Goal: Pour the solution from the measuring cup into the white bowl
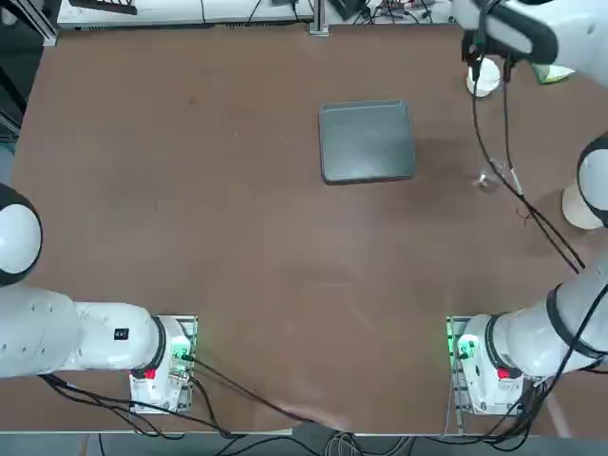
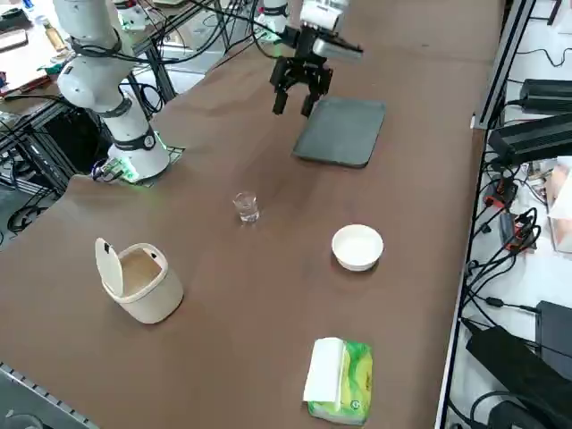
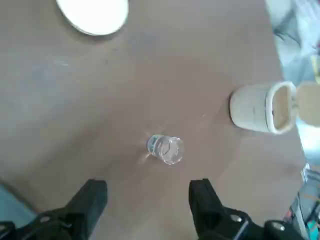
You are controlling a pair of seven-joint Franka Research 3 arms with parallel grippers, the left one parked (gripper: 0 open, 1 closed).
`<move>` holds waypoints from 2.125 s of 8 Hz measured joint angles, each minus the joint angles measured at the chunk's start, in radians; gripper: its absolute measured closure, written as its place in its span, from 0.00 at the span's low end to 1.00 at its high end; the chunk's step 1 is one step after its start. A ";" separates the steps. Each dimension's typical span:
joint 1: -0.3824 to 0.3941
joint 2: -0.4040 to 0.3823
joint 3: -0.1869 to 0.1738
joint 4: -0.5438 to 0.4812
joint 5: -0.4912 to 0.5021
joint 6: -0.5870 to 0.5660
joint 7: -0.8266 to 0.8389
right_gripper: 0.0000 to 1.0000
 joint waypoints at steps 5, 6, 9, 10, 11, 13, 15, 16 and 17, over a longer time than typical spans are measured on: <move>0.001 0.268 -0.024 -0.019 -0.104 -0.015 0.686 0.00; -0.001 0.323 -0.031 0.005 -0.110 -0.038 0.802 0.00; 0.000 0.410 -0.041 0.058 -0.113 -0.114 1.083 0.00; 0.003 0.435 -0.041 0.069 -0.118 -0.141 1.171 0.00; 0.010 0.464 -0.041 0.084 -0.122 -0.166 1.240 0.00; 0.023 0.521 -0.041 0.116 -0.130 -0.192 1.338 0.00; 0.026 0.564 -0.041 0.130 -0.158 -0.199 1.393 0.00; 0.026 0.579 -0.042 0.131 -0.177 -0.207 1.413 0.00; 0.026 0.590 -0.043 0.131 -0.188 -0.215 1.428 0.00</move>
